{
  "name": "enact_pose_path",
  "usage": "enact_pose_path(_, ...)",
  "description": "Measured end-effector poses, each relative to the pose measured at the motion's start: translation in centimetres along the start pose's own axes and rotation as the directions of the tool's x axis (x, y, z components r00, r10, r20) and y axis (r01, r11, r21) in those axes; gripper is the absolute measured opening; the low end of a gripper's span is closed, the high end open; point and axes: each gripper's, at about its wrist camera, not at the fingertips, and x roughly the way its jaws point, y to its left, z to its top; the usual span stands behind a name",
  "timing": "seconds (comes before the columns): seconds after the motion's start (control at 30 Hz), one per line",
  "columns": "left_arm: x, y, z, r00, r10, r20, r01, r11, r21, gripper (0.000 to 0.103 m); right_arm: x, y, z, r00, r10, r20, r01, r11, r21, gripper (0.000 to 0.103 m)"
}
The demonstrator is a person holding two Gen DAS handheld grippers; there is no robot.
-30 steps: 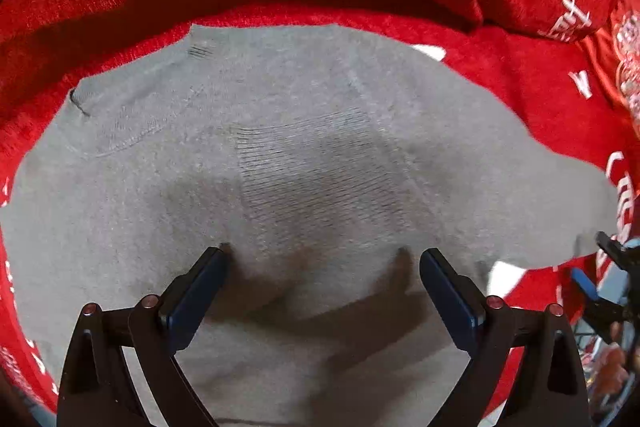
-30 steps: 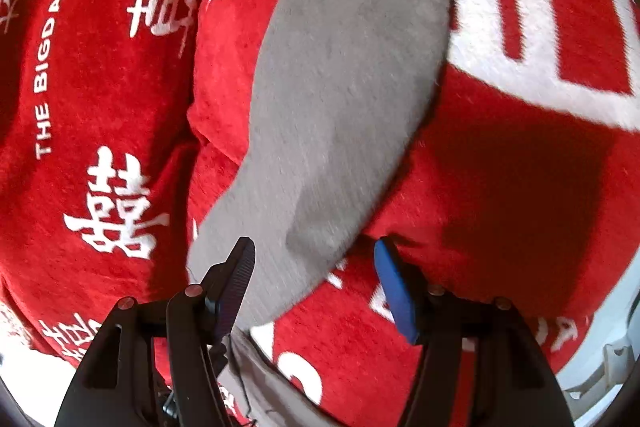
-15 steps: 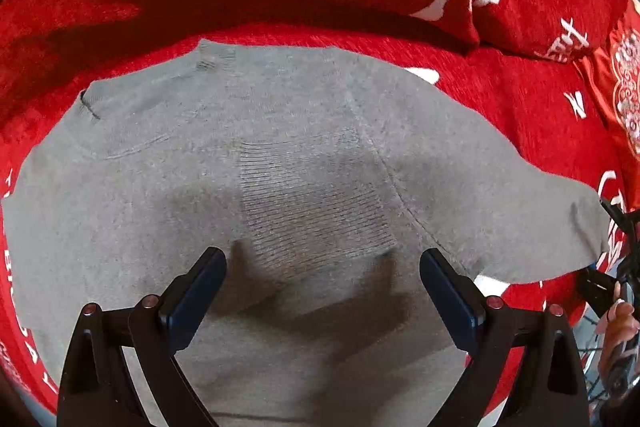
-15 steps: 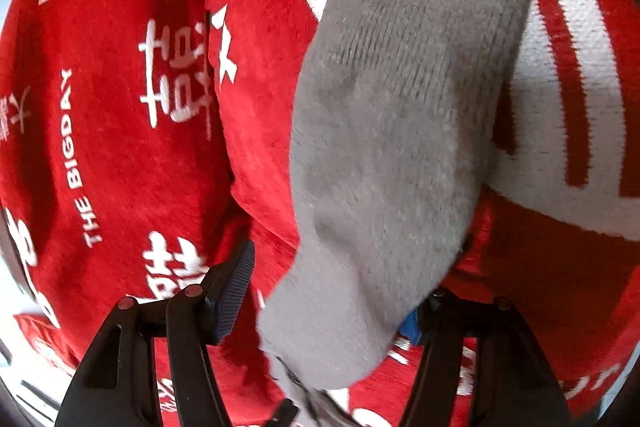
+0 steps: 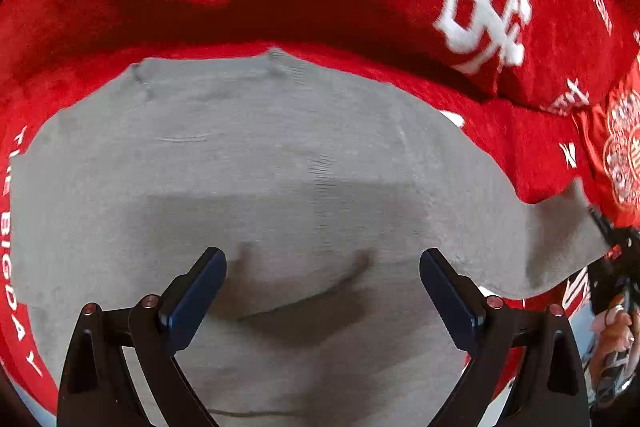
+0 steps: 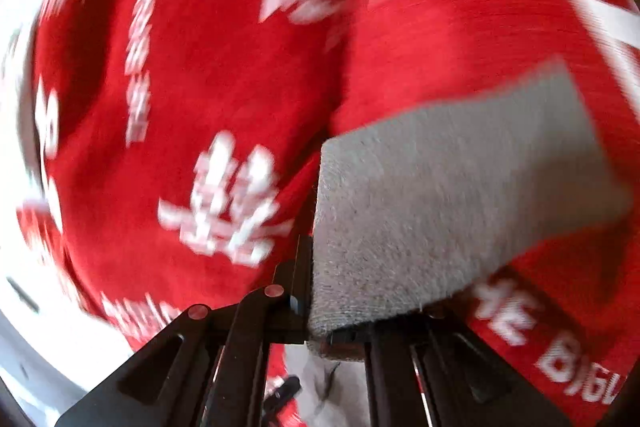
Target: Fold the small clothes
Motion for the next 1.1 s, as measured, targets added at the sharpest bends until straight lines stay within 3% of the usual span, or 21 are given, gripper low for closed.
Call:
enact_pose_path(0.1,-1.5,2.5,-0.2,0.999,0.039,0.039,-0.038,0.999,-0.025,0.098,3.9,5.0,-2.1,0.995,-0.022,-0.093,0.005,0.984,-0.180,0.006)
enact_pose_path(0.17,-2.3,4.3,-0.4,0.997,0.055,0.049,-0.053,0.997,-0.047,0.098,7.0,8.2,-4.4,0.985,-0.068,-0.157,0.015,0.949,-0.315,0.006)
enact_pose_path(0.27,-3.2,7.2,-0.8,0.995,0.078,0.061,-0.073,0.993,-0.090,0.098,12.3,12.1,-9.7,0.954,-0.155,-0.258,0.006,0.865,-0.501,0.006)
enact_pose_path(0.37,-4.1,10.4,-1.3,0.991,0.111,0.075,-0.099,0.984,-0.149,0.098,17.7,14.0,-15.7,0.906,-0.257,-0.337,-0.003,0.791,-0.612,0.007)
enact_pose_path(0.43,-4.7,12.5,-1.7,0.988,0.129,0.079,-0.112,0.976,-0.188,0.098,20.8,13.7,-18.7,0.873,-0.311,-0.376,0.008,0.780,-0.625,0.008)
enact_pose_path(0.57,-5.4,16.1,-2.9,0.984,0.157,0.081,-0.134,0.962,-0.237,0.098,25.7,11.1,-22.0,0.783,-0.478,-0.399,0.144,0.763,-0.631,0.014)
enact_pose_path(0.6,-5.5,16.8,-3.2,0.984,0.161,0.081,-0.137,0.960,-0.245,0.098,25.8,10.6,-22.1,0.777,-0.479,-0.408,0.156,0.776,-0.612,0.019)
enact_pose_path(0.63,-5.6,17.5,-3.4,0.983,0.166,0.080,-0.141,0.958,-0.250,0.098,25.7,10.4,-22.1,0.784,-0.457,-0.419,0.150,0.795,-0.587,0.024)
enact_pose_path(0.7,-5.7,18.3,-3.8,0.983,0.166,0.082,-0.141,0.956,-0.257,0.098,24.6,10.0,-21.9,0.797,-0.412,-0.442,0.131,0.832,-0.540,0.053)
enact_pose_path(0.77,-5.3,18.8,-4.0,0.984,0.158,0.080,-0.131,0.953,-0.272,0.098,23.7,10.2,-21.4,0.807,-0.402,-0.432,0.145,0.845,-0.514,0.056)
enact_pose_path(0.87,-4.5,18.5,-3.8,0.986,0.142,0.081,-0.113,0.949,-0.293,0.098,21.9,10.4,-20.1,0.842,-0.418,-0.340,0.220,0.843,-0.491,0.056)
enact_pose_path(0.93,-4.7,18.8,-3.7,0.988,0.123,0.093,-0.090,0.950,-0.301,0.098,20.9,10.1,-18.7,0.874,-0.397,-0.278,0.260,0.868,-0.423,0.052)
enact_pose_path(1.0,-4.9,19.2,-3.5,0.990,0.087,0.110,-0.051,0.953,-0.299,0.098,21.1,10.7,-18.2,0.885,-0.400,-0.240,0.279,0.867,-0.413,0.013)
enact_pose_path(1.1,-5.2,20.1,-3.4,0.991,0.011,0.130,0.032,0.945,-0.324,0.098,23.2,14.0,-20.5,0.880,-0.404,-0.251,0.198,0.791,-0.579,0.011)
